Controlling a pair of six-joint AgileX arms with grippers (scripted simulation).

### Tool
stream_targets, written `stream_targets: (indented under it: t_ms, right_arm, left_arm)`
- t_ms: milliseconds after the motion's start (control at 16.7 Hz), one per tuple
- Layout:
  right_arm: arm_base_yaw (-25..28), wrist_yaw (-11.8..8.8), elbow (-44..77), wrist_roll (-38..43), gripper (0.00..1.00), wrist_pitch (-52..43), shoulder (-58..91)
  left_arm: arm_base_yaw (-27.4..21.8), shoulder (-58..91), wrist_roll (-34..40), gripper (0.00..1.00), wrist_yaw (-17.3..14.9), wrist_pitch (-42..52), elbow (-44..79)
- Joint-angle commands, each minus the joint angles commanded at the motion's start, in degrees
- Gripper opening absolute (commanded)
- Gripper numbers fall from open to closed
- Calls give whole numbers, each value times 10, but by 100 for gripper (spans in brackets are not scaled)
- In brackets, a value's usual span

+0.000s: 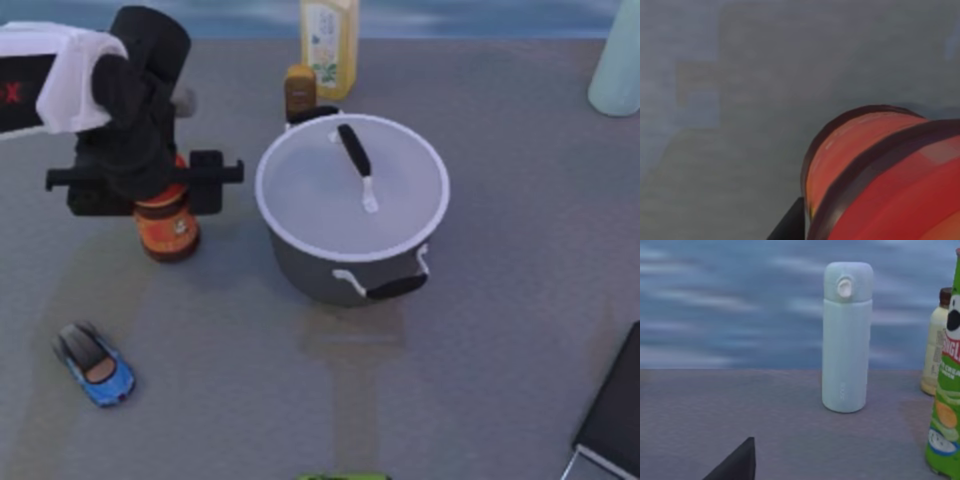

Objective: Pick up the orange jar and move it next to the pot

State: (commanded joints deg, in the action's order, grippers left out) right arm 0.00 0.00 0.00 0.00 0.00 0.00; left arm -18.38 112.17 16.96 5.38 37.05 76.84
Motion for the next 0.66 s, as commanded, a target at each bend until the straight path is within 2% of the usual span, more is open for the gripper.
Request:
stream_targets:
  t_ms: [300, 660]
  right_arm:
    - [0, 0, 0, 0, 100, 0, 0]
    - [0, 0, 0, 0, 100, 0, 0]
  left_arm:
    - [0, 0, 0, 98, 0, 0, 0]
    - [0, 0, 0, 100, 0, 0, 0]
